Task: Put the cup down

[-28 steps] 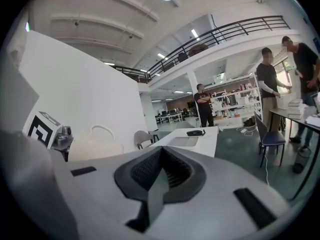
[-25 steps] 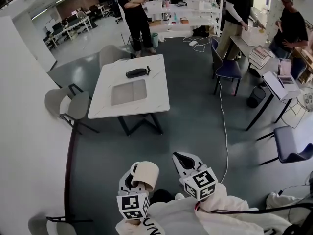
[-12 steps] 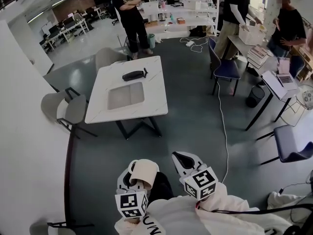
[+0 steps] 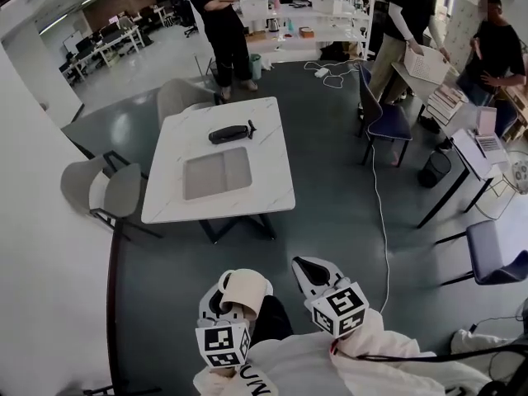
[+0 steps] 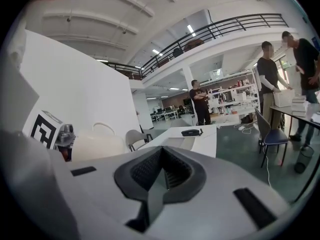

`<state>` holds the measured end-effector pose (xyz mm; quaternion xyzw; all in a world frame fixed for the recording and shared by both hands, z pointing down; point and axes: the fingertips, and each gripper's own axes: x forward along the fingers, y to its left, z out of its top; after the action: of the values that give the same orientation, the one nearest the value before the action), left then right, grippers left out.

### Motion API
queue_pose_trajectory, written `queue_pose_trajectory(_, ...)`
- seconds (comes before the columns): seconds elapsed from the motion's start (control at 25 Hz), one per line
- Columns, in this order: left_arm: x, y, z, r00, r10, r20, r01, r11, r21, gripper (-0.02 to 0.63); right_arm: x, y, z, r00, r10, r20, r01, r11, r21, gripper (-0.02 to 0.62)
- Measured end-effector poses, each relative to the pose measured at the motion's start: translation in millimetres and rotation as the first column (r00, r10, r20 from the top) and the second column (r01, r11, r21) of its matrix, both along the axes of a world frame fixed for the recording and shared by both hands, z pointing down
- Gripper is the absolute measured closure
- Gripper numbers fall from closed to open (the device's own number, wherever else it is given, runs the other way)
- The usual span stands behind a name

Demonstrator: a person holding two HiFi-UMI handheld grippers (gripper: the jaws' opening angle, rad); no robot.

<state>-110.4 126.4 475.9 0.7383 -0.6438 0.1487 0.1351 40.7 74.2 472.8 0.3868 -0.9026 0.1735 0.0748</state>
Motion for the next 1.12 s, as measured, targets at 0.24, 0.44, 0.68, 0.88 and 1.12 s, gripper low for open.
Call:
queue_pose_trajectory(0.24, -45, -69, 1, 1.0, 0.021, -0.001, -0.021, 1.0, -0.017, 0.558, -49, -68, 2, 1.0, 0.01, -0.011, -0.011, 1.0, -0.016, 0.591)
queue_pose_trajectory(0.44, -79, -125, 6, 0.999, 0.048, -0.005, -0.048, 0.998, -0.037, 0.558, -87, -123, 9, 0.999, 0.023, -0.029, -0.024, 0.999, -0.037, 0.591)
queue_pose_trajectory(0.68, -116, -178, 11, 0.998, 0.064, -0.021, -0.065, 0.996, -0.053, 0.558, -122, -172, 11, 0.998, 0.037, -0.048, -0.04, 0.998, -0.048, 0.591)
queue_pose_trajectory(0.88, -136, -209, 17, 0.996, 0.075, -0.038, -0.078, 0.995, -0.064, 0.558, -141, -202, 14, 0.997, 0.051, -0.064, -0.055, 0.997, -0.06, 0.591)
queue_pose_trajectory(1.12, -153, -237, 21, 0.993, 0.104, -0.046, -0.107, 0.992, -0.064, 0.558, -158, -224, 20, 0.994, 0.074, -0.077, -0.079, 0.994, -0.071, 0.591)
